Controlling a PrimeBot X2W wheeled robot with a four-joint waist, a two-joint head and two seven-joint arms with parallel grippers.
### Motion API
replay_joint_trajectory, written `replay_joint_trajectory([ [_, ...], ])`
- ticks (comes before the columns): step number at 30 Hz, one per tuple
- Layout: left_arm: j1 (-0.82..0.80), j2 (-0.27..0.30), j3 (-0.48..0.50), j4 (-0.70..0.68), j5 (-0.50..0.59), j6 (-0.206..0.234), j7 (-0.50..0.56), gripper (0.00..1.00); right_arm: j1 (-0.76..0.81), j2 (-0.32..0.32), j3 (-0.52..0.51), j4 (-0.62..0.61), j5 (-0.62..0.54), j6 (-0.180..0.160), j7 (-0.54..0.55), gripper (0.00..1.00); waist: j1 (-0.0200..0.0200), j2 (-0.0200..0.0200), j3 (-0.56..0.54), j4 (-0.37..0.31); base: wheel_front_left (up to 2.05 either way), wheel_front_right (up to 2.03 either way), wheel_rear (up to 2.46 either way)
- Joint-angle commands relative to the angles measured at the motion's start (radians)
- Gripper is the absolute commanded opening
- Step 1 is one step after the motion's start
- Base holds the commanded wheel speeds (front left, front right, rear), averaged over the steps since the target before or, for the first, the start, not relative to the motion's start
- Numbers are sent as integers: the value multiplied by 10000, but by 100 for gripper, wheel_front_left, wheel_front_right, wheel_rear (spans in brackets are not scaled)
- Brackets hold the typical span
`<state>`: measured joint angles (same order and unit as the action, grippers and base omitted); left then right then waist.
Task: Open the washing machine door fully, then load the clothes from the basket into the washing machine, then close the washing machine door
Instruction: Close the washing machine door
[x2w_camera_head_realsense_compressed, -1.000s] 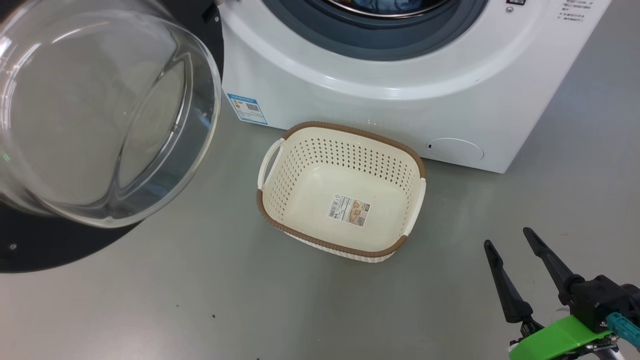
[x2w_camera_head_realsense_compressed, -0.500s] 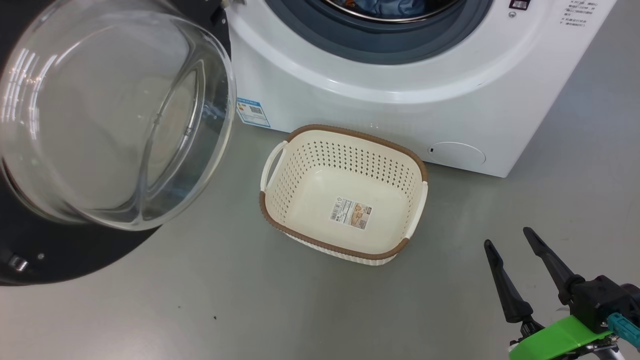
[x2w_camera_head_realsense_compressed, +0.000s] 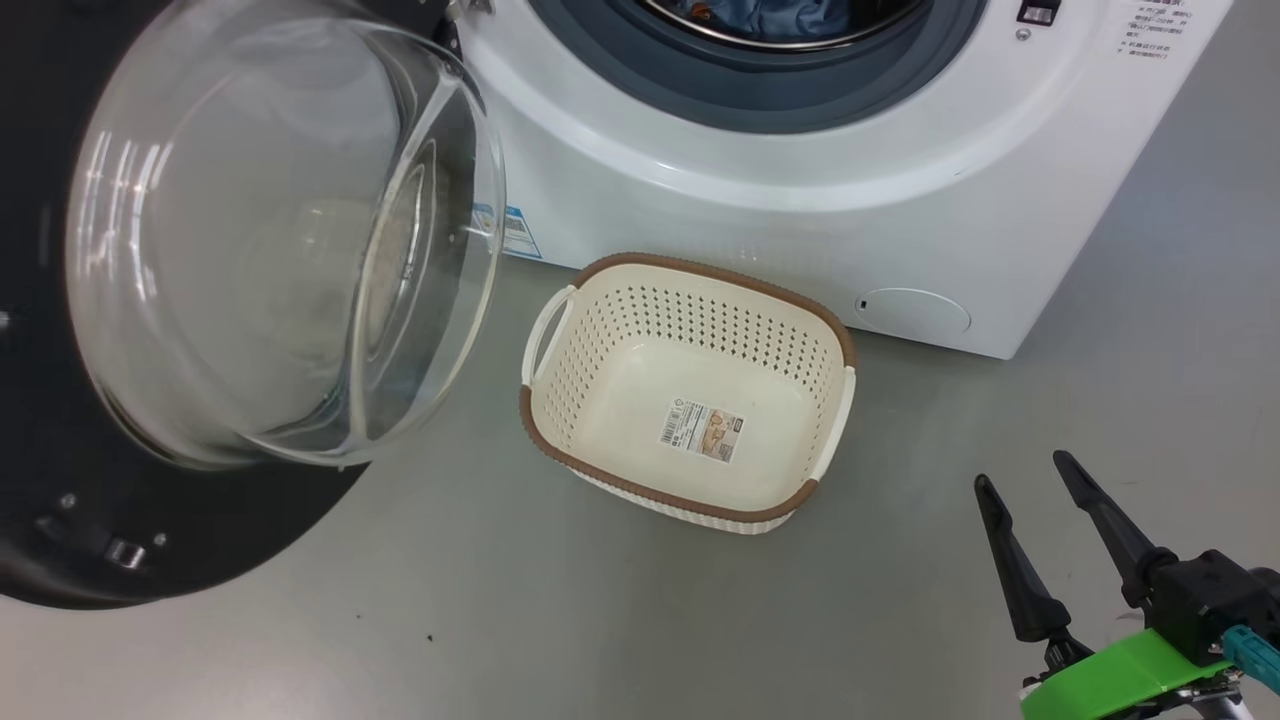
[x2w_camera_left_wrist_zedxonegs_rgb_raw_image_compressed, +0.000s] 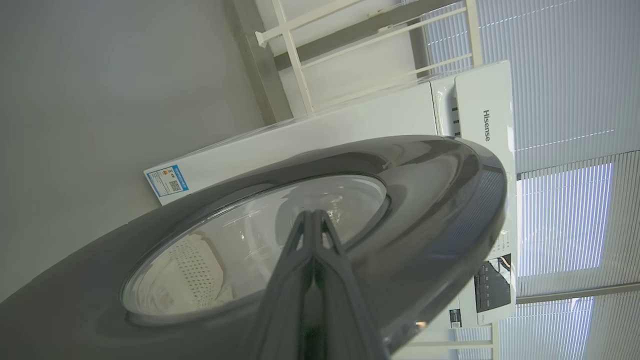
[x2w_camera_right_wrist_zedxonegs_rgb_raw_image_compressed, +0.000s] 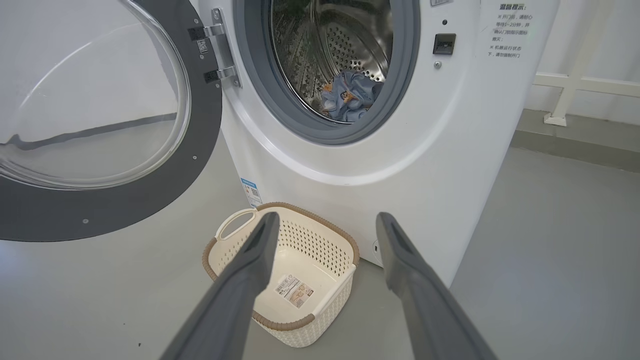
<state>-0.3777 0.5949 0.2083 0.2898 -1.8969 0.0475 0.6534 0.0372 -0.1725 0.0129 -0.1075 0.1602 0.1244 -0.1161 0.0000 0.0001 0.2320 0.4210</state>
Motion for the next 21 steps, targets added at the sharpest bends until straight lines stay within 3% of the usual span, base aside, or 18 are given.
replay_joint_trajectory([
  [1,46,450,302,-367,-113,-152,208,0,-172,-34,154,-307,-35,63,-39,100,0,-1,-12,8,0,0,0],
  [21,1335,-186,-568,-2611,-151,-528,1305,0,-140,183,159,-225,-30,63,-139,100,0,-1,-320,-404,0,0,0],
])
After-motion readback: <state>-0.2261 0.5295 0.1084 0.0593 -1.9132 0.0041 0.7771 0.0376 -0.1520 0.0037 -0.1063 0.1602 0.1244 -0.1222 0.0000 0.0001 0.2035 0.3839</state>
